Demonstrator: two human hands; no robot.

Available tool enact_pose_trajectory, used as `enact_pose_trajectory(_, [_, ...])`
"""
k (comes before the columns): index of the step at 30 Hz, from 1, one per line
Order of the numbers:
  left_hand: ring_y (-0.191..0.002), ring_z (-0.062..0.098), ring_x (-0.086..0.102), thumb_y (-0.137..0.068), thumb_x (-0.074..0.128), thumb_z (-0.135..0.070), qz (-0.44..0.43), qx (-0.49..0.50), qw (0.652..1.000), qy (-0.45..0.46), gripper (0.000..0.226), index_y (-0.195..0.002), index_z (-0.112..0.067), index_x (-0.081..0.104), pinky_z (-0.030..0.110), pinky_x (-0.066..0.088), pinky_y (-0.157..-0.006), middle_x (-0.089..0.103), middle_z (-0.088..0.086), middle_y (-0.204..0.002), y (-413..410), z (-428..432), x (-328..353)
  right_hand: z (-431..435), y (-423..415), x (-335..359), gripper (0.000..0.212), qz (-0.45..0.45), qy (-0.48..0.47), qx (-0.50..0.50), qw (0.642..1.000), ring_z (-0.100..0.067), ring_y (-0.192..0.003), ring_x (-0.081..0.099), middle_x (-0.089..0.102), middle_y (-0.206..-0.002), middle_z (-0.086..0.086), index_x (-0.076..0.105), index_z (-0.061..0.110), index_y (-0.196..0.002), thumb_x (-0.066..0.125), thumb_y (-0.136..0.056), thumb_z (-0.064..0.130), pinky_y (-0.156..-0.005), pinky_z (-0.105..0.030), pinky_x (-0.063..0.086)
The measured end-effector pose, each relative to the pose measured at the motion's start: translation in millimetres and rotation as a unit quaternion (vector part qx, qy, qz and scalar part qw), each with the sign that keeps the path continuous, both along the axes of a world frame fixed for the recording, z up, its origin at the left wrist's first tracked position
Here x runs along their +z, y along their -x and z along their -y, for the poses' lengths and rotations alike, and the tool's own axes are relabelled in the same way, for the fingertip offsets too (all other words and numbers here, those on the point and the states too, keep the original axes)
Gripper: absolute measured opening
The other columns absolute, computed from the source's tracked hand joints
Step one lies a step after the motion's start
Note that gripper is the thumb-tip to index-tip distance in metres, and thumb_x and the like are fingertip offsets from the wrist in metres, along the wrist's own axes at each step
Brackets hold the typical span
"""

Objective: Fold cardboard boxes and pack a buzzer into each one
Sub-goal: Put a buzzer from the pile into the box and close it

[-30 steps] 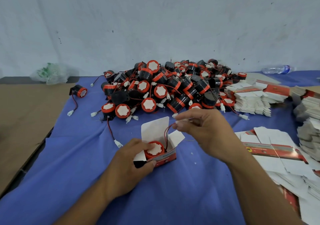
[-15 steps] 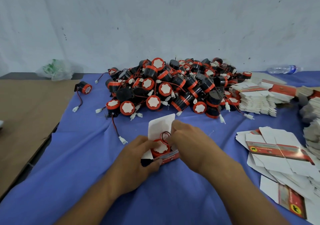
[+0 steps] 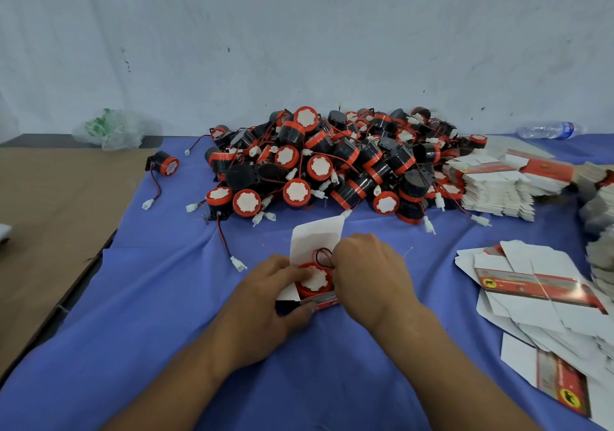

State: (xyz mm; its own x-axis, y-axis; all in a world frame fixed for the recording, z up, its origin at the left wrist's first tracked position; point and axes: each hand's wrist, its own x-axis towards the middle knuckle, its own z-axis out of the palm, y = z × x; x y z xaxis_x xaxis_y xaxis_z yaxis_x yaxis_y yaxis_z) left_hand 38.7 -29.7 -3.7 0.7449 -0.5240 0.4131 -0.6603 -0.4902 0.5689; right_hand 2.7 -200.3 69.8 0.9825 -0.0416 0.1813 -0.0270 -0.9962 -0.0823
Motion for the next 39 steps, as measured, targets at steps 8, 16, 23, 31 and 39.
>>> enact_pose_trajectory(8, [-0.102,0.008,0.054,-0.082,0.065,-0.046,0.007,0.011,1.000,-0.013,0.047,-0.123,-0.024,0.062,0.024,0.047,-0.089,0.053,-0.012,-0.117,2,3,2,2,-9,-2,0.037,-0.034,-0.005,0.042,0.999,-0.013,-0.058,0.028,0.025,-0.072,0.000,0.029,0.017,-0.063,0.047,-0.090,-0.002,-0.047,-0.025,0.018])
enact_pose_trajectory(16, [-0.106,0.009,0.054,-0.083,0.067,-0.041,-0.001,0.003,1.000,-0.007,0.045,-0.125,-0.027,0.061,0.029,0.047,-0.091,0.053,-0.011,-0.118,2,3,3,5,-12,-5,0.024,-0.019,-0.057,0.063,0.996,-0.025,-0.073,0.057,0.067,-0.077,-0.007,0.070,0.010,-0.085,0.048,-0.082,-0.001,-0.063,-0.042,0.053])
enact_pose_trajectory(23, [-0.107,0.002,0.053,-0.085,0.074,-0.033,-0.012,0.001,1.000,0.009,0.043,-0.125,-0.029,0.061,0.023,0.045,-0.094,0.052,-0.014,-0.119,1,2,2,26,-13,11,0.009,-0.084,-0.164,0.049,0.982,-0.025,-0.089,0.065,0.070,-0.096,-0.007,0.069,0.010,-0.094,0.063,-0.089,0.007,-0.080,-0.044,0.057])
enact_pose_trajectory(31, [-0.106,0.001,0.055,-0.082,0.073,-0.039,-0.033,0.003,0.999,0.019,0.043,-0.123,-0.030,0.063,0.019,0.044,-0.092,0.053,-0.019,-0.118,-1,-1,-1,33,10,6,0.040,-0.167,-0.156,0.136,0.964,-0.016,-0.108,0.055,0.064,-0.112,0.007,0.038,0.029,-0.129,0.050,-0.095,0.013,-0.106,-0.037,0.044])
enact_pose_trajectory(39, [-0.107,0.001,0.056,-0.081,0.075,-0.035,-0.029,0.003,0.999,0.030,0.042,-0.121,-0.030,0.064,0.017,0.043,-0.093,0.056,-0.017,-0.116,-1,1,-1,40,17,-19,0.055,-0.076,-0.165,0.156,0.971,-0.023,-0.123,0.045,0.051,-0.130,0.003,0.031,0.032,-0.137,0.052,-0.094,0.008,-0.105,-0.023,0.036])
